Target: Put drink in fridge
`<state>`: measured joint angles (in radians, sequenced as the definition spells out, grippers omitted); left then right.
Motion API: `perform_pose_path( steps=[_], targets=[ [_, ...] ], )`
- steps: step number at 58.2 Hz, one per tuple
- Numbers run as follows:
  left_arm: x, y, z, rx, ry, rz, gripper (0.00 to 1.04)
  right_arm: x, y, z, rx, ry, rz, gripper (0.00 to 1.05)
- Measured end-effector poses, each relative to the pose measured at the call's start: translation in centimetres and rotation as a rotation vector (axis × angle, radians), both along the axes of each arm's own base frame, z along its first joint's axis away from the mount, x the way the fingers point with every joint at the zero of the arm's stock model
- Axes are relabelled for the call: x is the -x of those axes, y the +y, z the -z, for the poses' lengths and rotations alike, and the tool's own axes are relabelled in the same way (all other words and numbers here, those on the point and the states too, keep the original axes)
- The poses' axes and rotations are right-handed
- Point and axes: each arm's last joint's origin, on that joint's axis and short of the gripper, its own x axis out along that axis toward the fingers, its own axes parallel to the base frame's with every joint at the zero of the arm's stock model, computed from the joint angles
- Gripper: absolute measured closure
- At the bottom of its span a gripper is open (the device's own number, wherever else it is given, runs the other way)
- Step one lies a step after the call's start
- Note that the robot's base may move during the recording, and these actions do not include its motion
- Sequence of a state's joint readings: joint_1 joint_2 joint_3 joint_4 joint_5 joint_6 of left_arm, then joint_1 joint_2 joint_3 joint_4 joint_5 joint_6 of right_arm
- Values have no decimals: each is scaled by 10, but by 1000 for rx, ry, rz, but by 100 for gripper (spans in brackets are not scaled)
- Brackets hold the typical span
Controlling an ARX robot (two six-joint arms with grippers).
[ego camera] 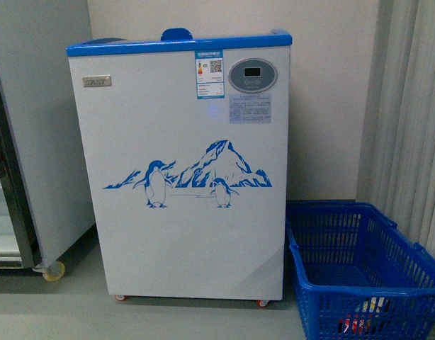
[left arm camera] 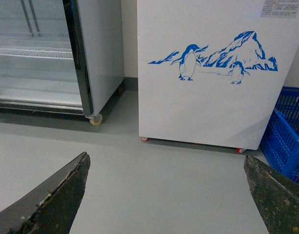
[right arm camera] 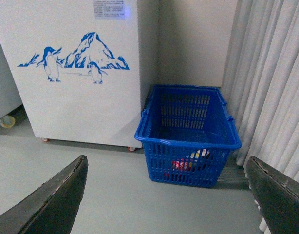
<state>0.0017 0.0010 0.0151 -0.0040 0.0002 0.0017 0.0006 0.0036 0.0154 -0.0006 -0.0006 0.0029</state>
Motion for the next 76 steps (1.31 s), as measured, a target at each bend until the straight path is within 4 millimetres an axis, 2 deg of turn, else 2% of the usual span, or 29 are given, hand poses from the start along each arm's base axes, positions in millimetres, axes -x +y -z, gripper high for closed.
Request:
perform_pose_path(
  steps=[76],
  targets=[
    [0,0,0,0,0,0,8,0,0,0,0,0,0,7]
  ],
)
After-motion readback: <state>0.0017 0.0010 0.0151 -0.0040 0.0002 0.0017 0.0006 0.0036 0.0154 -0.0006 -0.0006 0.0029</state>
